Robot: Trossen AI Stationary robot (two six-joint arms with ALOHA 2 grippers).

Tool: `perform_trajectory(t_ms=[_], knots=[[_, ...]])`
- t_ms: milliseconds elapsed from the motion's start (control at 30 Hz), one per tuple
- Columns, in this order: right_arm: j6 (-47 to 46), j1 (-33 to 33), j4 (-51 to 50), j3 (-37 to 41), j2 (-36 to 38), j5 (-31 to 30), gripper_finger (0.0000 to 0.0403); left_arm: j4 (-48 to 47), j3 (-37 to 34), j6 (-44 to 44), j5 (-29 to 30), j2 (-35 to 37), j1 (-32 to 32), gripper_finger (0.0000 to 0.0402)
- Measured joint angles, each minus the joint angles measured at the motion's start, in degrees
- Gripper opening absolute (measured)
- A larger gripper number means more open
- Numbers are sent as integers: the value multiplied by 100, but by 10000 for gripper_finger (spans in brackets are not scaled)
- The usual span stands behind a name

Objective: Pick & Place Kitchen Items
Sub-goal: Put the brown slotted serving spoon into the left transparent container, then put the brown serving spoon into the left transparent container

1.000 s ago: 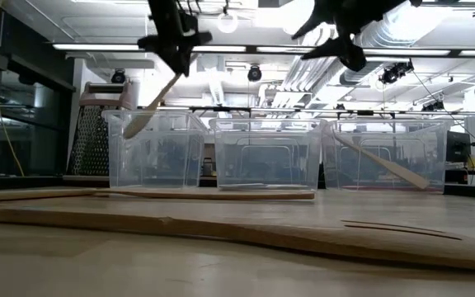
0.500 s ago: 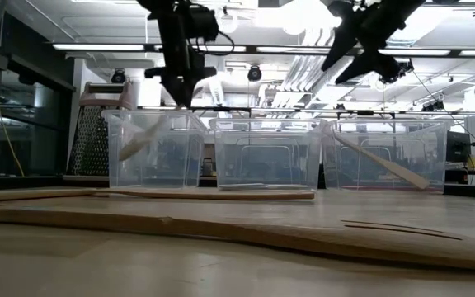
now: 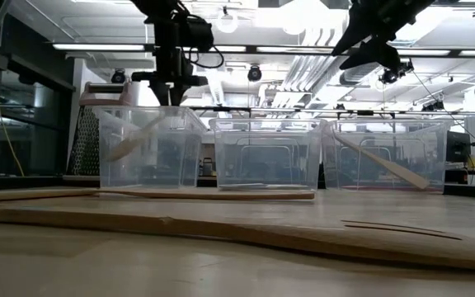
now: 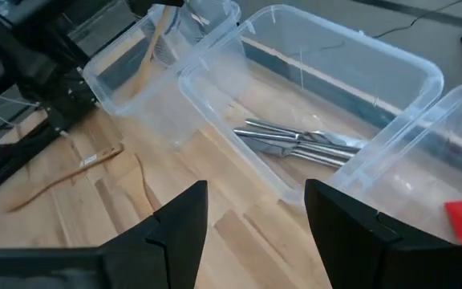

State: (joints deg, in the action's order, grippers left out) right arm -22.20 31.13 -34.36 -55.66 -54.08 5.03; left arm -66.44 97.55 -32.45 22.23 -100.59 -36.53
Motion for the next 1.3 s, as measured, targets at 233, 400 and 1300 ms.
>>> perform_trajectory(t_ms=[233, 400, 1300], knots=[[508, 287, -42, 0, 0, 59, 200, 20, -16, -90, 55, -21, -63, 93], [828, 573, -136, 0, 0, 347, 200, 36, -16, -103, 51, -21, -63, 93], [1787, 1142, -148, 0, 0, 1179, 200, -235, 819, 856, -82, 33, 366, 175]])
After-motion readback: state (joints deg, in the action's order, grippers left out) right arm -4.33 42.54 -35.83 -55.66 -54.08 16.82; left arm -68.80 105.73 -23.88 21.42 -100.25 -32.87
